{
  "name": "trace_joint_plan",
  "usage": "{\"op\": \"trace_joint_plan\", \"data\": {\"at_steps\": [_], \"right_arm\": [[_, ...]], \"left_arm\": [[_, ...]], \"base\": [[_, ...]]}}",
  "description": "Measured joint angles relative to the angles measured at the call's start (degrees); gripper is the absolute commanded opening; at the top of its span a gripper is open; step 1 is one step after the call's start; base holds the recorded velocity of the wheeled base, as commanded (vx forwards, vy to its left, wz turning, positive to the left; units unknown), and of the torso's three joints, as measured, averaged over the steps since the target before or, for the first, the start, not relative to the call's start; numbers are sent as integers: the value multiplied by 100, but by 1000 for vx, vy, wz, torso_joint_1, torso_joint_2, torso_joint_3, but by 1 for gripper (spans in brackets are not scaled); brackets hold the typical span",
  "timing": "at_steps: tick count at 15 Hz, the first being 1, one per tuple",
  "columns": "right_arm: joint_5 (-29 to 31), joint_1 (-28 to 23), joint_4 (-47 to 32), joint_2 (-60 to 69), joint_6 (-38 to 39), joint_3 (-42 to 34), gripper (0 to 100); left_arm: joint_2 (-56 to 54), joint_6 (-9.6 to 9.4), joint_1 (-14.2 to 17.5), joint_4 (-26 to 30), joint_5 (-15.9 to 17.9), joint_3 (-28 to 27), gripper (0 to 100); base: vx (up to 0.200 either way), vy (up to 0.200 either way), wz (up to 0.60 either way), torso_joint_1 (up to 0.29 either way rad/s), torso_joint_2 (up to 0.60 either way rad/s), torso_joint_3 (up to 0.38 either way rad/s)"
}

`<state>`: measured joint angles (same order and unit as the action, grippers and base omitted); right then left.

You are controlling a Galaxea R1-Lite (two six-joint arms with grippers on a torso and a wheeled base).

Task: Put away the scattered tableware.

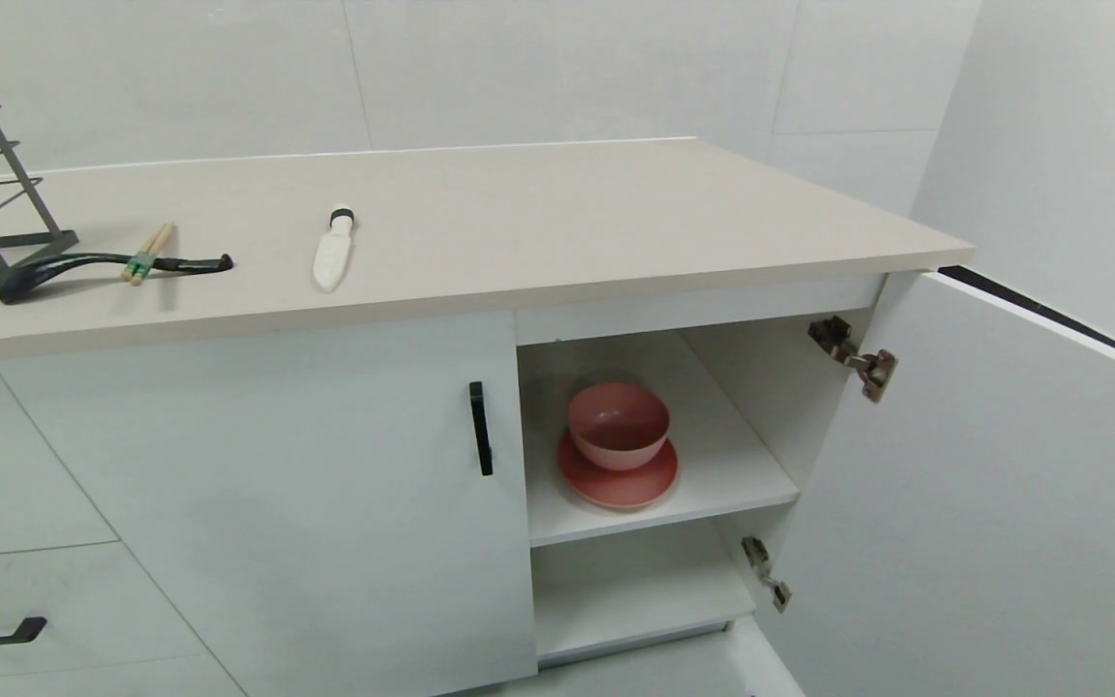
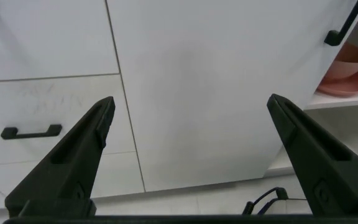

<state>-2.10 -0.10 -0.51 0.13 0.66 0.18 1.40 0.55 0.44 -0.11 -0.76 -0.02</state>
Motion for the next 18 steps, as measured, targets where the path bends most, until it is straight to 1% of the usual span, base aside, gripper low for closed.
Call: {"op": "trace_joint_plan", "data": {"at_steps": [1, 4, 7, 10, 11, 15, 18], "right_arm": [[0, 0, -2, 0, 2, 0, 100], [0, 0, -2, 0, 10, 0, 100], [0, 0, -2, 0, 13, 0, 100], [-4, 0, -4, 0, 12, 0, 100], [-6, -1, -2, 0, 13, 0, 0], [-1, 0, 0, -2, 13, 0, 0], [0, 2, 0, -2, 12, 0, 0]], "left_arm": [[-59, -15, -22, 4, 11, 2, 100], [-135, -20, -44, 6, 16, 2, 100], [-140, 29, -44, 1, -6, 2, 100], [-140, 32, -46, -5, -9, 2, 100], [-140, 32, -46, -5, -11, 2, 100], [-140, 46, -44, -2, -13, 2, 100], [-140, 56, -44, -18, -20, 2, 100]], "base": [[0, 0, 0, 0, 0, 0], [-200, 0, 0, 7, 2, 2], [-200, 0, 0, 6, 2, 5], [-200, -200, 0, 2, -1, 2], [-200, -200, 0, 2, -2, -2], [-200, -200, 0, 4, 2, 2], [0, -200, 0, 2, 4, 1]]}}
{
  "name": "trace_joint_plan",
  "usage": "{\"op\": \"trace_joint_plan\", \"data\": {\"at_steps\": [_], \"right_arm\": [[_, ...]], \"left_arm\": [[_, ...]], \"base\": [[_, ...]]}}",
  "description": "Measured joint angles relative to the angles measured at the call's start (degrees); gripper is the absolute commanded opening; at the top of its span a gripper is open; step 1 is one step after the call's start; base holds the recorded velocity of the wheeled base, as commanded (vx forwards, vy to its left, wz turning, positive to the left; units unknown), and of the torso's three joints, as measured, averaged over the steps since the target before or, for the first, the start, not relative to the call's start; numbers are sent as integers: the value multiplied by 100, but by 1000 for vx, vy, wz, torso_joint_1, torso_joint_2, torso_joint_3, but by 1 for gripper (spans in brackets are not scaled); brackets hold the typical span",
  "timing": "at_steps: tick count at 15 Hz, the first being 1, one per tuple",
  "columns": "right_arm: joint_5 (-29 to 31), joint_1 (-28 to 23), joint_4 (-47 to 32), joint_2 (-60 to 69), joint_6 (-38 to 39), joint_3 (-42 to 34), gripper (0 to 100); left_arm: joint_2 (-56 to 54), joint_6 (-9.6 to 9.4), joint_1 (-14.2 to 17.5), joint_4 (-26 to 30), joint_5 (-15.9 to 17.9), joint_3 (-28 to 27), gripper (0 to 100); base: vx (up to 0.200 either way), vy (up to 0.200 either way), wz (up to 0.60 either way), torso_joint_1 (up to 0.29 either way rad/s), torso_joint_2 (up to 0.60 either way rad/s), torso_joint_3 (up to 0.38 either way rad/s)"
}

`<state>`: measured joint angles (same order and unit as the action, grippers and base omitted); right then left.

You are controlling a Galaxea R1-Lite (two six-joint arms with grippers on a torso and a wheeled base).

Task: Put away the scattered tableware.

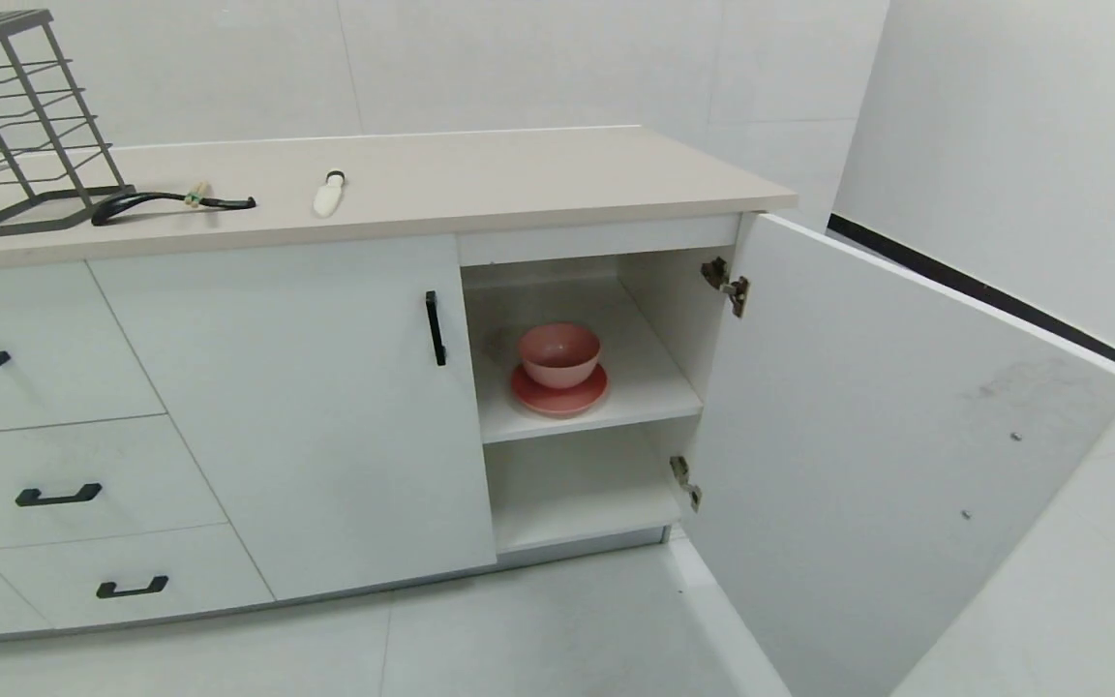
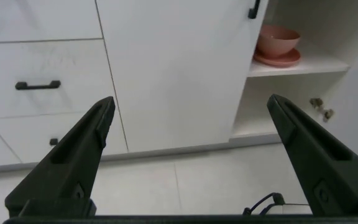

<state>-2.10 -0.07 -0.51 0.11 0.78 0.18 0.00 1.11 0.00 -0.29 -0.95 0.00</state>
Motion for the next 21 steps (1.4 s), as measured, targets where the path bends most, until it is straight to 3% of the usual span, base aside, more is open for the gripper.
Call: {"op": "trace_joint_plan", "data": {"at_steps": [6, 12, 14, 16, 21], "right_arm": [[0, 2, 0, 0, 1, 0, 0], [88, -6, 7, 0, 121, 0, 0], [79, -9, 333, -1, 105, -9, 0], [-217, -33, 984, -63, 121, 260, 0], [-1015, 15, 1014, -1507, 94, 1114, 0]], "left_arm": [[0, 99, 0, -4, -30, 0, 100], [0, 102, 0, -2, -38, 0, 100], [0, 91, 0, -6, -33, 0, 100], [0, 52, 0, 0, -28, 0, 100], [0, 72, 0, -6, -27, 0, 100]], "base": [[167, -200, 0, 2, 3, 3], [0, 0, 0, 0, 0, 0], [0, 0, 0, 0, 0, 0], [-100, 0, 0, 1, 1, 4], [0, 0, 0, 0, 0, 0]]}}
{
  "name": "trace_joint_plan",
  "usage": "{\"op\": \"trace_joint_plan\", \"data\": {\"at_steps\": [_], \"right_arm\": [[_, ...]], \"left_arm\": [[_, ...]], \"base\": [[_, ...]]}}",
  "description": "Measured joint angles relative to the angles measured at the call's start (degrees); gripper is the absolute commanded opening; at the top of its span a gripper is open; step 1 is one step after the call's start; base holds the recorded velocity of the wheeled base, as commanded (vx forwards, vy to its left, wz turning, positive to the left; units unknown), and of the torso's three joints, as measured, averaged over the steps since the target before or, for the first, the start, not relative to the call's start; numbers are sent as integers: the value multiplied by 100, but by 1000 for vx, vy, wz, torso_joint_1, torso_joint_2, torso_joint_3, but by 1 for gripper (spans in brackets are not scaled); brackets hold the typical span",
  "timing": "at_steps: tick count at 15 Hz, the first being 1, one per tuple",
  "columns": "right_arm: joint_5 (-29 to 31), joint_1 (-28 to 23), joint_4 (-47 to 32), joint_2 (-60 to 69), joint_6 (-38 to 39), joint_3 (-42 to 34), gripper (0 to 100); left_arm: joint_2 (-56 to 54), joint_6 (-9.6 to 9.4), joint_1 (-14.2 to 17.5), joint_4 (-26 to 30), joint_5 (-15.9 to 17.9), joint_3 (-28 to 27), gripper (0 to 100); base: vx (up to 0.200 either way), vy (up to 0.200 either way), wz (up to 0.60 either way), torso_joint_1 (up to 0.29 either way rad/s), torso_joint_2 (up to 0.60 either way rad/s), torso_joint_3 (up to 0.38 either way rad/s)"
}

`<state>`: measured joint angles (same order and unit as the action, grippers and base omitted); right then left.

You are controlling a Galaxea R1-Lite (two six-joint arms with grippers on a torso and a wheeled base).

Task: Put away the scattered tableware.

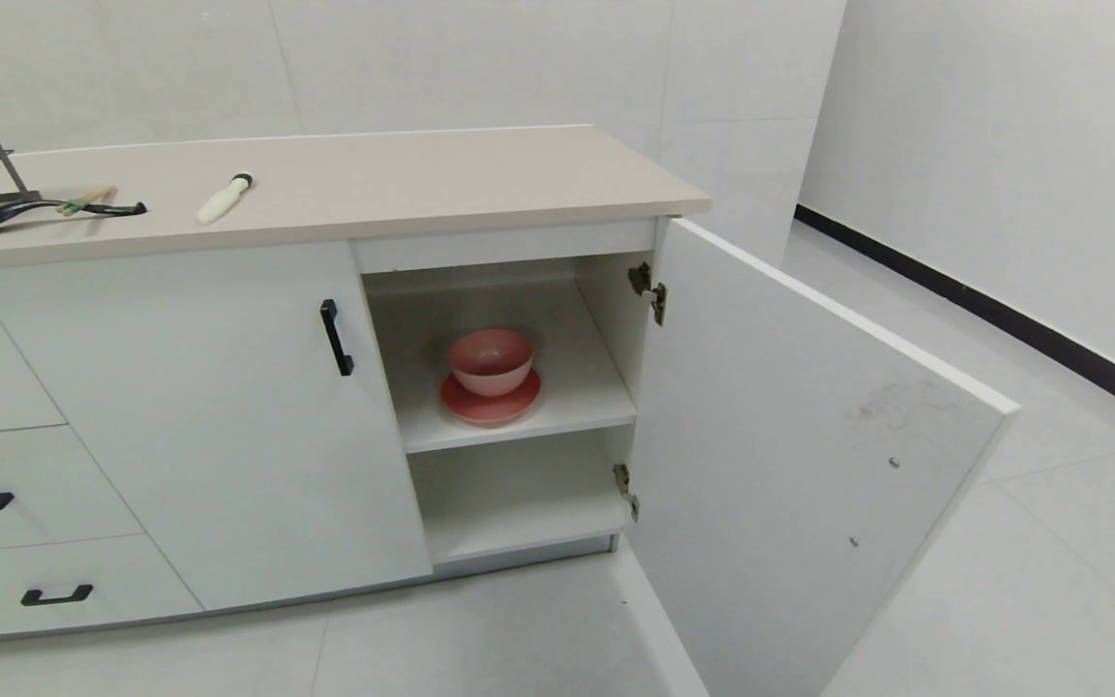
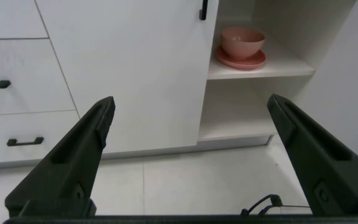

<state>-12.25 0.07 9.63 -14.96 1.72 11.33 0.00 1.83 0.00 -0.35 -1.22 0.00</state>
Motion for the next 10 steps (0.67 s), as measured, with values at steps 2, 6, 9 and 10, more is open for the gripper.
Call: {"op": "trace_joint_plan", "data": {"at_steps": [2, 6, 9, 10], "right_arm": [[-195, 129, 51, -963, -35, 361, 0], [-349, 166, 820, -2988, -607, 811, 0], [-413, 20, 1596, -4080, -997, 907, 0], [-468, 2, 1855, -4317, -1017, 914, 0]], "left_arm": [[0, -2, -2, 9, 0, 0, 100], [0, 16, 0, 4, -11, 0, 100], [0, 17, 0, 4, -9, 0, 100], [0, 16, 0, 2, -9, 0, 100]], "base": [[-100, 0, 0, -1, -1, -1], [-100, 0, 0, 2, 4, 0], [0, 0, 0, 0, 0, 0], [200, -200, 0, 12, 2, -2]]}}
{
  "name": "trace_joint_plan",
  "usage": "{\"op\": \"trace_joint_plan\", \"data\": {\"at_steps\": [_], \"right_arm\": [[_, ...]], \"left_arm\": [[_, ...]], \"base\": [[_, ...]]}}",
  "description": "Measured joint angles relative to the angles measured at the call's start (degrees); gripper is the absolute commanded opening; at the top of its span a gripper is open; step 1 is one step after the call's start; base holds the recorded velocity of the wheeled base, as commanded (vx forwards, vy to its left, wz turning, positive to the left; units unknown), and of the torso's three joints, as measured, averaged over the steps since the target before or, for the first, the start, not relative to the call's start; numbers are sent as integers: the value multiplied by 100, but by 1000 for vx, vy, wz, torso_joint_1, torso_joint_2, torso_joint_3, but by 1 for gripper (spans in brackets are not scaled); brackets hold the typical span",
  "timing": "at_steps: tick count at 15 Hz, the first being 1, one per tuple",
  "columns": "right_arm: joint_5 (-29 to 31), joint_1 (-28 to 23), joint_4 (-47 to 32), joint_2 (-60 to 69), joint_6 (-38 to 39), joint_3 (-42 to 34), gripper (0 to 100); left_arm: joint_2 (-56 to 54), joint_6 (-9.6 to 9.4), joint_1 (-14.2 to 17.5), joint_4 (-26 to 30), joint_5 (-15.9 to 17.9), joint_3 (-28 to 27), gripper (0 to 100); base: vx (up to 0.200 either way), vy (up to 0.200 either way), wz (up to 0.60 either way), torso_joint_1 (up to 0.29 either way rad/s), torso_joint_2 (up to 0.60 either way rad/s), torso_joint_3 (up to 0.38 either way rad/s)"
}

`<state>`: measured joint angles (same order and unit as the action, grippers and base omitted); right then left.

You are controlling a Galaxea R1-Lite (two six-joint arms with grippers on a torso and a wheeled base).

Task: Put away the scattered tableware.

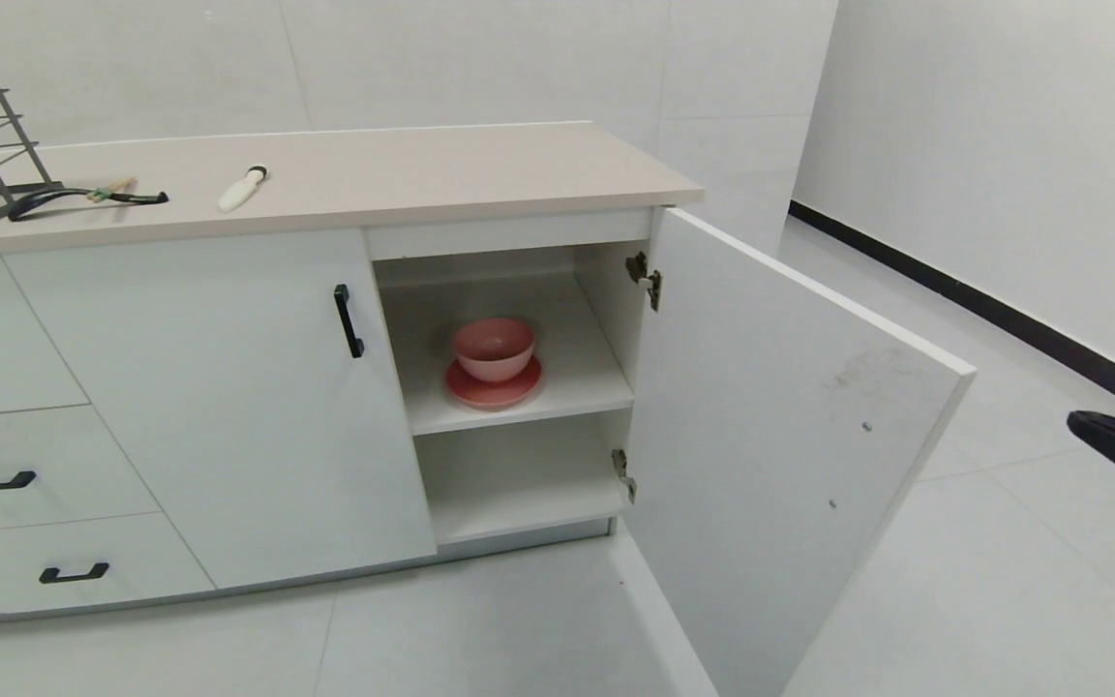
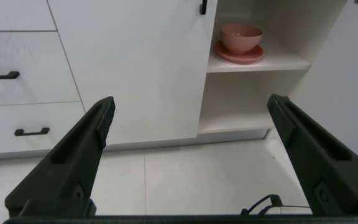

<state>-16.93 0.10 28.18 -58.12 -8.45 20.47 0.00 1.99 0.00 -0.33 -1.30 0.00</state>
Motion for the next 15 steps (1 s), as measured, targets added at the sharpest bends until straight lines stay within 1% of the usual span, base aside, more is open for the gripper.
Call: {"op": "trace_joint_plan", "data": {"at_steps": [2, 4, 5, 8, 10, 11, 12, 14, 15], "right_arm": [[-321, -54, 1008, -629, -94, -40, 0], [-690, -238, 1903, -1237, -371, -228, 0], [-870, -343, 2215, -1484, -516, -380, 0], [-1134, -411, 2334, -1862, -600, -560, 0], [-1339, -368, 2384, -2010, -683, -584, 0], [-1476, -332, 2536, -2081, -756, -597, 0], [-1566, -318, 2804, -2186, -797, -639, 0], [-1681, -227, 3400, -2470, -846, -733, 0], [-1777, -180, 3745, -2662, -898, -783, 0]], "left_arm": [[-2, 1, 0, -5, 0, 0, 100], [0, 1, 0, 1, 2, 0, 100], [0, 0, 11, -7, 5, 0, 100], [0, 22, 0, 4, -2, 0, 100], [0, 22, 0, -2, 2, 0, 100], [0, 24, -2, 6, -2, 0, 100], [0, 20, 0, 1, 0, 0, 100], [0, 28, 0, -7, 2, 0, 100], [0, 28, -5, 1, -2, 0, 100]], "base": [[200, -200, 0, -5, -2, 7], [0, 0, 0, 0, 0, 0], [0, 0, 0, 0, 0, 0], [0, 0, 0, 0, 0, 0], [0, 0, 0, 0, 0, 0], [0, 0, 0, 0, 0, 0], [0, 0, 0, 0, 0, 0], [-200, 0, 0, 0, 5, 0], [0, 0, 0, 0, 0, 0]]}}
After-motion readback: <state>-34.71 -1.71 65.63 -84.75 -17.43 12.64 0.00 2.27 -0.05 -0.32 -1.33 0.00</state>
